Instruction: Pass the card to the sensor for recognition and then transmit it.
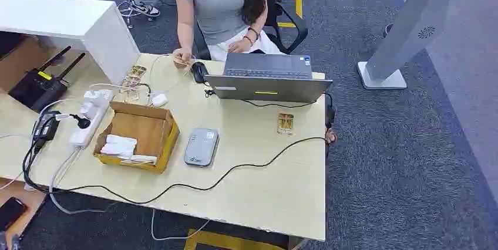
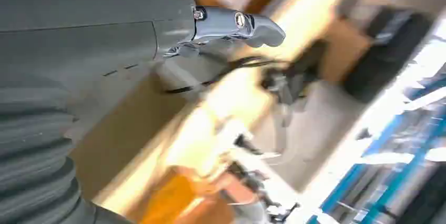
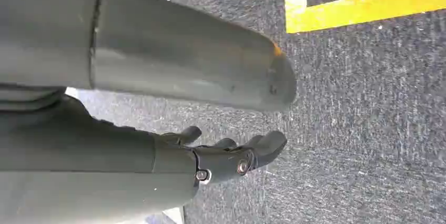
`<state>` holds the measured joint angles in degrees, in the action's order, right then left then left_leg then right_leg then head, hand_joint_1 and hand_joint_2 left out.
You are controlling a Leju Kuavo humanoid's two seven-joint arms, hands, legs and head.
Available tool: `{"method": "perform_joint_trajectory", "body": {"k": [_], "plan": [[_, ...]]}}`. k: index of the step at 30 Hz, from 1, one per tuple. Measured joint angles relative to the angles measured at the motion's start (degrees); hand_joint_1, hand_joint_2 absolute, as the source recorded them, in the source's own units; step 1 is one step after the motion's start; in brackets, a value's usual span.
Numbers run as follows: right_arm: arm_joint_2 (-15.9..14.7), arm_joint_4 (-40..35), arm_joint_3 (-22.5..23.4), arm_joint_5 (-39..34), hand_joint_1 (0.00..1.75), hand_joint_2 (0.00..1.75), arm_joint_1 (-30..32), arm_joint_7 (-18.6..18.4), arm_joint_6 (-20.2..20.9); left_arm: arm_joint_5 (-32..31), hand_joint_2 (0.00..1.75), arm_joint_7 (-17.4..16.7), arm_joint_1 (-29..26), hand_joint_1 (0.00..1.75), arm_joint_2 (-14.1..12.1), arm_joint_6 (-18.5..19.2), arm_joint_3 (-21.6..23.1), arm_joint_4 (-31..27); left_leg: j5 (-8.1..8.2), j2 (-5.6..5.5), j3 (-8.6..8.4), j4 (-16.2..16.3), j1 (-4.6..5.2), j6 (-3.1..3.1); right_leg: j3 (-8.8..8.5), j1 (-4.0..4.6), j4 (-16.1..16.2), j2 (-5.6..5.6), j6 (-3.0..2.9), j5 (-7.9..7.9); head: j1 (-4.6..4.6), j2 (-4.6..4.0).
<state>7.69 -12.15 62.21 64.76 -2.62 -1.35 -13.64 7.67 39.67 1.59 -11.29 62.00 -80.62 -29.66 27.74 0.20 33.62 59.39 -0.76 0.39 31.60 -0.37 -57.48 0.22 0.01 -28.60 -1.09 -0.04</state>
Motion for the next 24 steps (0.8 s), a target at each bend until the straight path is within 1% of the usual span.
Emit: {"method": "perform_joint_trajectory", "body": {"k": [2,5,6,8,10,12,15,18,24], "plan": [[0.00,0.09,0.22,0.70,0.00,0.00,-0.01,-0.35,0.15,0.78,1.75,0.07,0.40,0.00,-2.96,1.54,-1.54,0.79,-0.01,0.00,0.00,0.00,-0.05,-0.02,0.00,0.01,0.00,-0.01,-0.01,-0.01,-0.04,0.00],[-0.07,0.11,0.26,1.73,0.00,0.00,0.01,-0.44,1.03,2.83,1.75,0.18,1.55,0.00,-7.01,5.06,-3.55,1.10,-0.01,-0.01,0.01,0.00,-0.13,-0.05,-0.03,0.09,-0.01,-0.02,-0.03,-0.02,0.00,0.00],[-0.09,0.11,0.26,1.93,0.00,0.00,0.01,-0.37,1.31,3.55,1.75,0.18,1.79,0.00,-7.16,6.04,-3.70,1.05,-0.01,-0.01,-0.01,0.00,-0.08,-0.05,-0.03,0.08,-0.01,-0.01,-0.03,-0.02,0.00,0.00],[-0.09,0.13,0.31,2.23,0.00,0.00,0.03,-0.20,1.64,4.22,1.75,0.13,1.81,0.00,-6.75,7.24,-3.70,-0.45,-0.01,0.00,-0.05,-0.03,0.02,-0.05,-0.03,0.01,-0.02,-0.01,-0.03,-0.01,-0.17,-0.02],[-0.09,0.26,0.31,2.43,0.00,0.00,0.03,-0.05,1.93,4.64,1.75,-0.61,1.72,0.00,-5.57,7.24,-3.70,-1.92,-0.01,0.00,-0.02,-0.01,-0.06,-0.05,-0.04,0.02,-0.02,0.00,-0.02,-0.01,-0.13,0.00],[-0.09,0.35,0.31,2.47,0.00,0.00,0.02,0.04,2.03,5.16,1.75,-1.12,1.59,0.00,-4.72,6.89,-3.55,-3.74,0.00,0.01,-0.02,0.01,-0.11,-0.05,-0.03,0.07,0.01,0.00,-0.02,-0.01,0.02,0.00],[-0.11,0.35,0.31,2.71,0.00,0.00,0.03,0.09,2.18,5.38,1.75,-1.22,1.45,0.00,-3.69,5.58,-2.26,-7.74,0.01,0.00,-0.03,0.01,0.02,-0.04,0.03,0.00,0.01,0.00,-0.02,-0.01,-0.02,0.00],[-0.11,0.37,0.31,3.09,0.00,0.00,0.02,0.20,2.45,5.21,1.75,-1.90,1.24,0.00,-2.44,3.34,-0.05,-11.57,0.01,0.00,-0.03,0.01,-0.01,-0.04,0.06,0.00,0.01,0.00,-0.02,-0.01,0.02,0.00],[-0.13,0.37,0.24,4.09,0.00,0.00,-0.01,0.50,3.11,4.62,1.75,-3.54,1.22,0.00,-0.43,-3.10,7.65,-19.89,0.00,0.00,-0.06,0.01,-0.04,-0.05,0.05,0.01,0.01,0.00,-0.03,0.00,-0.02,0.00]]}}
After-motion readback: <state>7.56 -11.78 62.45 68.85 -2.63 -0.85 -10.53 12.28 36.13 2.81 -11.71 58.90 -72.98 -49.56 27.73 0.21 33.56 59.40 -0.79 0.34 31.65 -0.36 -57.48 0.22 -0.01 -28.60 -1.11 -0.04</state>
